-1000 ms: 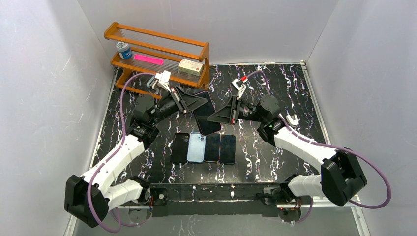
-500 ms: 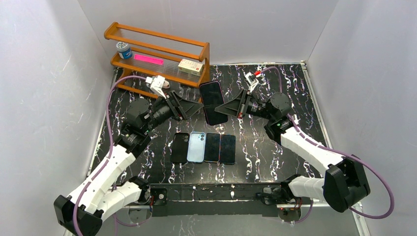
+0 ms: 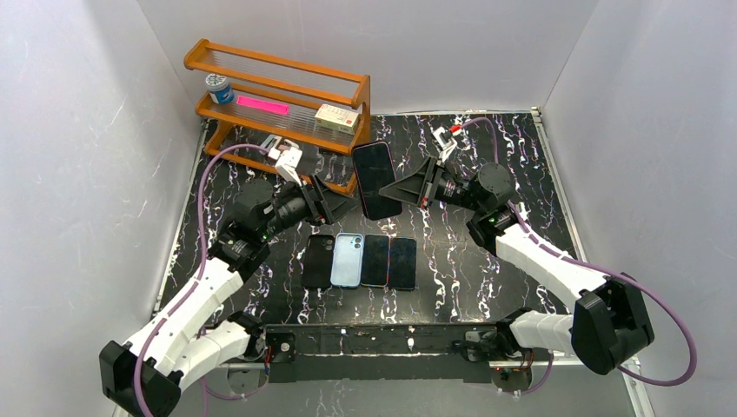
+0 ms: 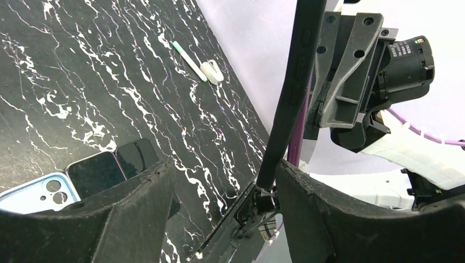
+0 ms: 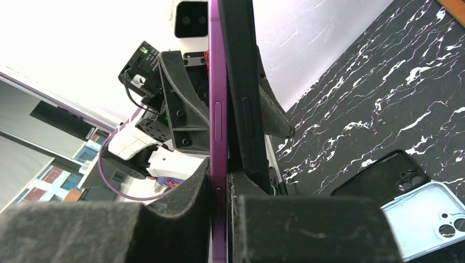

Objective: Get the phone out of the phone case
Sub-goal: Remove the phone case from the phone.

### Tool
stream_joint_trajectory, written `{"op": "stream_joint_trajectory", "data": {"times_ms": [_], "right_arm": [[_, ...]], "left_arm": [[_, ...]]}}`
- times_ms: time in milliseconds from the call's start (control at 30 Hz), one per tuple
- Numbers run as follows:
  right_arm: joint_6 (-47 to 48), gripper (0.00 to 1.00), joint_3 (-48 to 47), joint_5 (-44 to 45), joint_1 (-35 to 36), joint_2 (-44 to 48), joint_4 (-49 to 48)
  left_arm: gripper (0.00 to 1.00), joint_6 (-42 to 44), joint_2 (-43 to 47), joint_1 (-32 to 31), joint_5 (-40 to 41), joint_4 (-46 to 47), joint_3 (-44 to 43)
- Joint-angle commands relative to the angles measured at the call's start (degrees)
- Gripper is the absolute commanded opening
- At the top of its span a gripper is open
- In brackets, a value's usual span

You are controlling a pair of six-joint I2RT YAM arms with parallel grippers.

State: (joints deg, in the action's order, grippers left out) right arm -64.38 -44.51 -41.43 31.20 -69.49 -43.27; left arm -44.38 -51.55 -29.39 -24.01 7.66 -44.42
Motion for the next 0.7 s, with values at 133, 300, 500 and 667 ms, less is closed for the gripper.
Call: {"op": "stream_joint_trajectory", "data": {"times_ms": [133, 300, 500, 667], "right_arm": [[-1.1, 0.01, -3.7, 1.27, -0.06, 0.11, -6.75], [-1.19, 0.01, -3.99, 1.35, -0.01, -0.37, -7.0], [-2.31, 0.01, -3.92, 0.68, -0.01, -1.25, -8.2], [-3.59, 0.01, -3.66, -0.83, -0.01, -2.02, -8.9]], "left_arm": [[0.64, 0.31, -1.8, -0.14, -4.46, 3.63, 0.13], [0.64, -2.19, -3.55, -0.14, -6.14, 8.31, 0.3], [0.61, -2.95, -5.13, -0.14, -5.5, 10.39, 0.47], [0.46, -5.72, -8.72, -0.2, -6.63, 16.5, -0.57]]}}
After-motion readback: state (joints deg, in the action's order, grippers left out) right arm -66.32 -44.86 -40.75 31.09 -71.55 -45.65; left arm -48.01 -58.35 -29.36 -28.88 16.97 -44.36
